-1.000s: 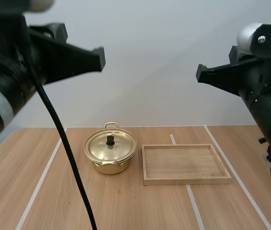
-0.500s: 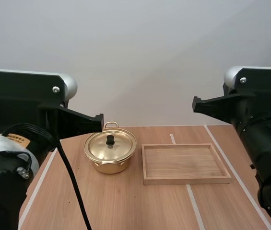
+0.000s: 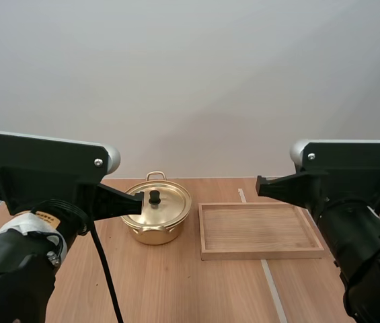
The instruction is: Open the pot, put the pineapple inside, and close it
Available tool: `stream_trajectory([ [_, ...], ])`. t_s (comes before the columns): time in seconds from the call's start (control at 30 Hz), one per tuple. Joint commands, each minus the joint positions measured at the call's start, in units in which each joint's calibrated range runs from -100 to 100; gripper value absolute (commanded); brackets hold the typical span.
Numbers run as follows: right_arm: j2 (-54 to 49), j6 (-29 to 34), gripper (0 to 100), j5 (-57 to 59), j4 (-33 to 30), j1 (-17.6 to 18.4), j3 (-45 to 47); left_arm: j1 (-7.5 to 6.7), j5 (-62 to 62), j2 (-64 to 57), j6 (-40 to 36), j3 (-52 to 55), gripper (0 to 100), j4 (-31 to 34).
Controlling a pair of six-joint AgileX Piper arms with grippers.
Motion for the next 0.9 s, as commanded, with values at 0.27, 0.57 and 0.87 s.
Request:
stream_trajectory([
  [0.27, -0.4, 0.0, 0, -7.8, 0.1, -0.1, 1.2, 0.08, 0.0, -0.2, -0.7, 3.5, 0, 0.4],
  [0.57, -0.4, 0.0, 0, -12.8, 0.1, -0.1, 1.2, 0.08, 0.0, -0.2, -0.6, 3.5, 0, 0.7],
  [0.87, -0.4, 0.0, 0, -13.0, 0.1, -0.2, 1.2, 0.08, 0.0, -0.2, -0.6, 3.6, 0, 0.7],
])
